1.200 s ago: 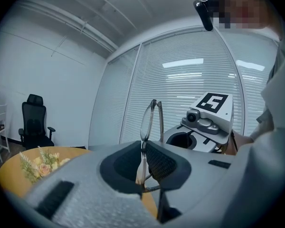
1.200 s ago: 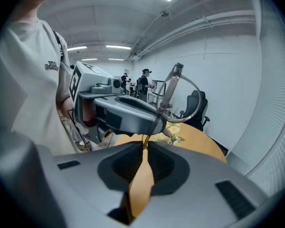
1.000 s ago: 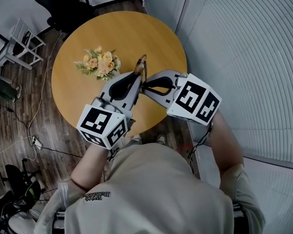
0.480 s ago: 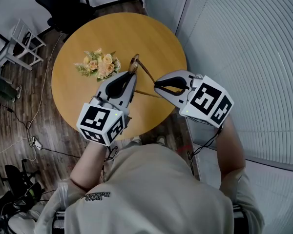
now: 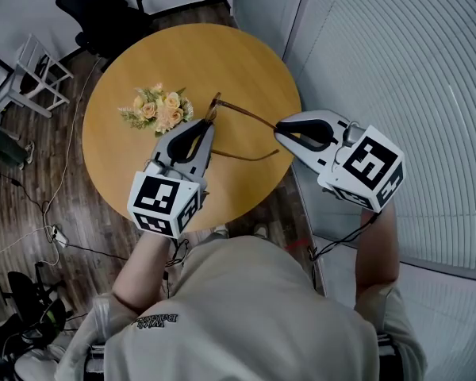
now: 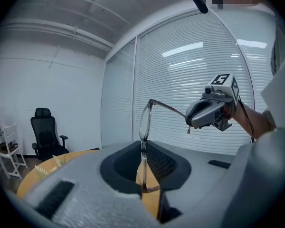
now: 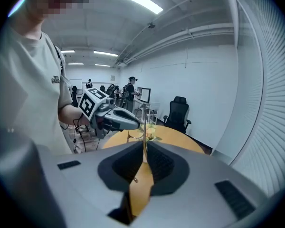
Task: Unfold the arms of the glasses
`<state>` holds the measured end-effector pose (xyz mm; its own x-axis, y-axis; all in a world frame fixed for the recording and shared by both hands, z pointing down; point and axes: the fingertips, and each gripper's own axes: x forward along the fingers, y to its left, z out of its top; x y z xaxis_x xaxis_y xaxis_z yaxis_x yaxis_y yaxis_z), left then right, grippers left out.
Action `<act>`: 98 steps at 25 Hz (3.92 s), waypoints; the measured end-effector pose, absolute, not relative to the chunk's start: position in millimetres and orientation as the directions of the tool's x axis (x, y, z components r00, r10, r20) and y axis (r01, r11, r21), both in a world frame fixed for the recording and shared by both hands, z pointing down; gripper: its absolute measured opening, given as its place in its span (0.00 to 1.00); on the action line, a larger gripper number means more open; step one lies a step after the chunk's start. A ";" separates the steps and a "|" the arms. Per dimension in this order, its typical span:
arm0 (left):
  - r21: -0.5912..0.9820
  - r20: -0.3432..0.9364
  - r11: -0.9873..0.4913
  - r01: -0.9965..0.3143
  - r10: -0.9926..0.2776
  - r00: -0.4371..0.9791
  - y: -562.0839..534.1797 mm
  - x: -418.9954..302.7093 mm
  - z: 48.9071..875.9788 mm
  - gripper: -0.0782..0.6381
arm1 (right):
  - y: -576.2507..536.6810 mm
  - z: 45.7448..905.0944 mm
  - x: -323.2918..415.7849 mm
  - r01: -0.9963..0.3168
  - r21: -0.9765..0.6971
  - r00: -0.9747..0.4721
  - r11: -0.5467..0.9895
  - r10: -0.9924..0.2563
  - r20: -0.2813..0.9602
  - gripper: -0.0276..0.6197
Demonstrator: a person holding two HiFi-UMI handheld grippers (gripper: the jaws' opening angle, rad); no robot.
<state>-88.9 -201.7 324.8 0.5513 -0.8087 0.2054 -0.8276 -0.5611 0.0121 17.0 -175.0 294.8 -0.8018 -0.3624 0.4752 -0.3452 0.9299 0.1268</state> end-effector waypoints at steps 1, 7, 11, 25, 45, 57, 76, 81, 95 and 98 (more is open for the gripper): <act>0.009 0.208 -0.563 -0.826 -0.807 0.553 -201.8 -87.8 326.1 0.17 | -175.4 292.6 19.5 -0.349 0.137 -0.799 0.927 -0.371 0.473 0.11; -0.025 0.224 -0.577 -0.816 -0.799 0.558 -202.5 -82.1 328.6 0.17 | -176.8 272.9 27.5 -0.362 0.197 -0.792 0.911 -0.412 0.450 0.11; -0.038 0.229 -0.585 -0.810 -0.794 0.563 -201.8 -78.3 329.5 0.17 | -174.7 264.4 29.7 -0.362 0.219 -0.793 0.906 -0.423 0.439 0.11; -0.041 0.219 -0.569 -0.821 -0.807 0.548 -201.0 -83.6 327.3 0.17 | -170.4 274.0 30.2 -0.379 0.210 -0.787 0.901 -0.433 0.440 0.11; -0.072 0.219 -0.546 -0.834 -0.825 0.521 -198.8 -91.6 323.5 0.17 | -157.4 204.6 52.0 -0.637 0.044 -0.768 0.770 -0.629 -0.121 0.10; -0.061 0.216 -0.536 -0.842 -0.831 0.513 -196.7 -97.8 322.2 0.17 | -162.9 216.4 74.1 -0.694 -0.072 -0.706 0.717 -0.696 -0.132 0.10; -0.075 0.200 -0.520 -0.851 -0.844 0.498 -197.0 -106.0 312.7 0.17 | -162.3 244.2 77.8 -0.725 -0.031 -0.687 0.688 -0.726 -0.044 0.10; -0.082 0.185 -0.514 -0.854 -0.850 0.493 -192.7 -109.6 306.1 0.17 | -160.8 261.8 81.1 -0.732 -0.039 -0.681 0.680 -0.733 -0.002 0.10; -0.063 0.192 -0.513 -0.856 -0.848 0.494 -187.4 -110.6 310.5 0.17 | -155.6 283.7 85.8 -0.749 -0.036 -0.662 0.661 -0.746 0.074 0.09; -0.063 0.193 -0.511 -0.857 -0.849 0.492 -188.3 -111.2 311.2 0.17 | -156.4 285.0 85.7 -0.750 -0.028 -0.660 0.660 -0.747 0.079 0.09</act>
<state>-111.2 -188.3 311.2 0.4920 -0.8490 0.1928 -0.8572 -0.5111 -0.0632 85.7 -156.4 285.0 -0.6602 -0.7469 0.0792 -0.7504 0.6603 -0.0283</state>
